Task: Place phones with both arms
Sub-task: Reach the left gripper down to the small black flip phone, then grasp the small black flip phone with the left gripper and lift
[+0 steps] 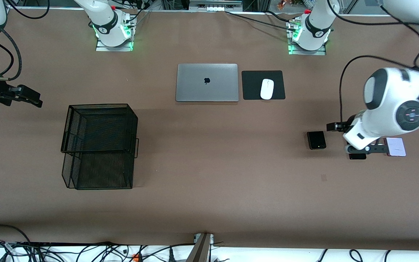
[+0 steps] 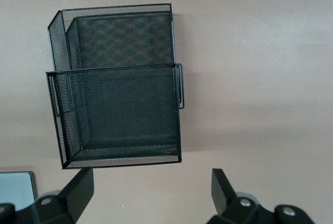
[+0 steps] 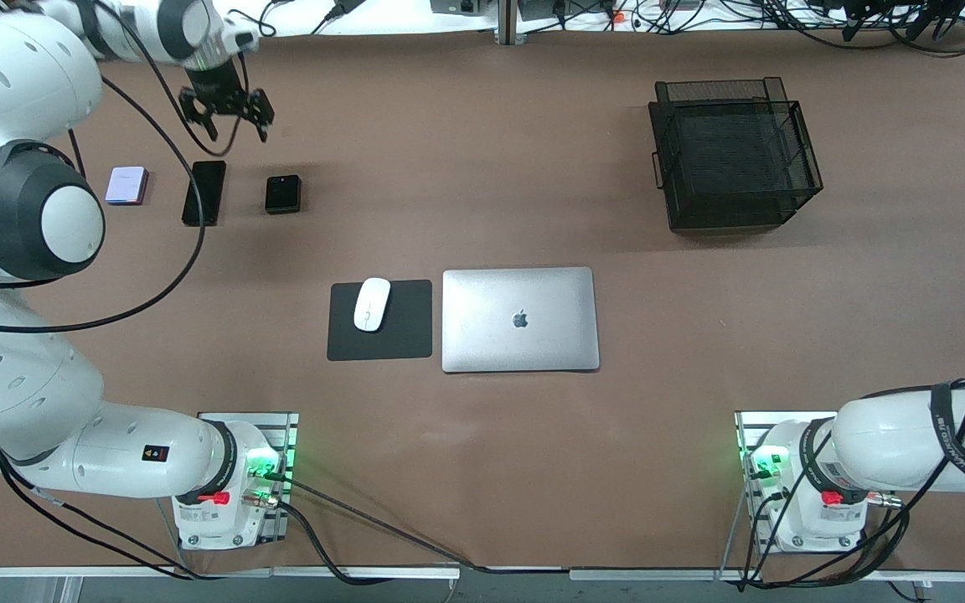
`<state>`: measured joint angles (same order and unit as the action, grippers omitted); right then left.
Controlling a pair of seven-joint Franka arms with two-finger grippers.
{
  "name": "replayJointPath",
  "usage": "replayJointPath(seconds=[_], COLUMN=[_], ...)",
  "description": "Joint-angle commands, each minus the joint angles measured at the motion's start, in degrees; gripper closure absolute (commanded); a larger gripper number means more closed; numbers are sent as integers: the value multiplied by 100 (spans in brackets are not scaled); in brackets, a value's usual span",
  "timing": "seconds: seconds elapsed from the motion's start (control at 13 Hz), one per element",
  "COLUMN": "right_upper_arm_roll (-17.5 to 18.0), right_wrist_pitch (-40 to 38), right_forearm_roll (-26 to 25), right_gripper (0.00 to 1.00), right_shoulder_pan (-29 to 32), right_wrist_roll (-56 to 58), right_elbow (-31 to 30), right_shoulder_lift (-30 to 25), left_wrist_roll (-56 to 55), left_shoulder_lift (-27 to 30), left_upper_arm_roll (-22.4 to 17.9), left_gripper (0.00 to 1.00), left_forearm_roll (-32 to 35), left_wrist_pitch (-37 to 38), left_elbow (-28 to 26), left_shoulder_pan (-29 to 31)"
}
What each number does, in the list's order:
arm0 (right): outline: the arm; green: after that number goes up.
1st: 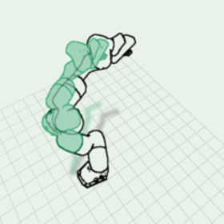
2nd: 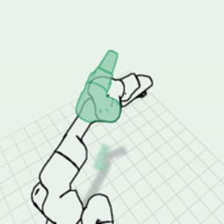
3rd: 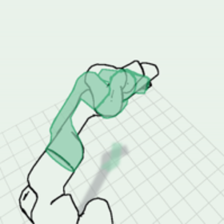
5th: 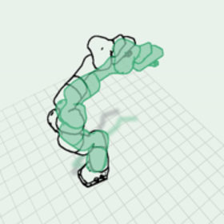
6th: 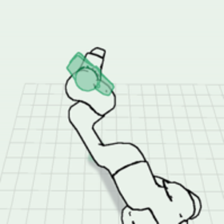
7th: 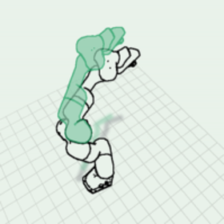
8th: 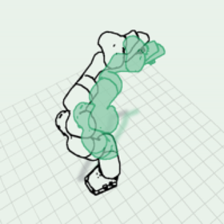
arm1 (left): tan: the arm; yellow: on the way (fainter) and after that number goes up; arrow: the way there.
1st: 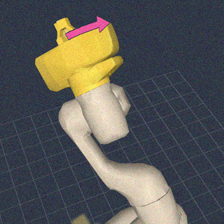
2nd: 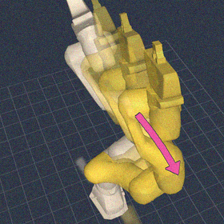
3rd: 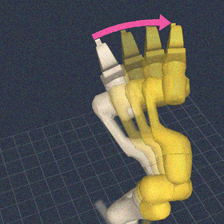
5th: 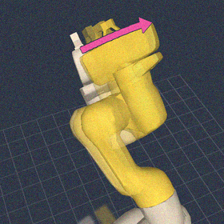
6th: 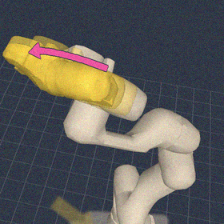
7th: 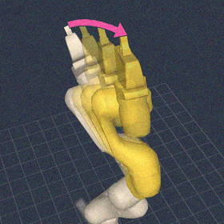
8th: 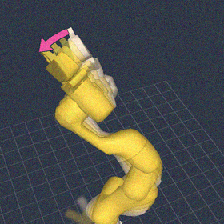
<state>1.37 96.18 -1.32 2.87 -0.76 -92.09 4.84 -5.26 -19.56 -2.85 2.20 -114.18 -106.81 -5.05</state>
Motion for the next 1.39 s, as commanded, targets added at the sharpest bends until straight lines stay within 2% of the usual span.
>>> replayJointPath(seconds=[0.0,0.15,0.39,0.62,0.93,1.08,1.31], right_upper_arm_roll=[4,4,4,4,4,-5,4], right_wrist_pitch=[76,76,76,76,68,59,59], right_forearm_roll=[62,62,62,62,62,62,62], right_gripper=[0,0,0,0,0,0,0], right_shoulder_pan=[29,29,29,29,29,29,29], right_wrist_roll=[111,111,85,85,85,93,93], right_elbow=[112,86,95,95,95,95,86], right_shoulder_lift=[44,44,44,44,44,44,44], left_wrist_roll=[25,-62,-63,-54,16,17,17], left_shoulder_lift=[233,85,-425,-435,-479,-723,-795], left_upper_arm_roll=[12,21,21,83,135,153,153], left_gripper=[0,0,0,0,0,0,0], left_forearm_roll=[-44,-61,-53,-105,-790,-808,-808], left_wrist_pitch=[-1557,-2710,-3566,-3612,-3612,-3655,-3664], left_elbow=[-1312,-1920,-1958,-1940,-1914,-1739,-1703], left_shoulder_pan=[-5,-5,65,83,39,65,83])
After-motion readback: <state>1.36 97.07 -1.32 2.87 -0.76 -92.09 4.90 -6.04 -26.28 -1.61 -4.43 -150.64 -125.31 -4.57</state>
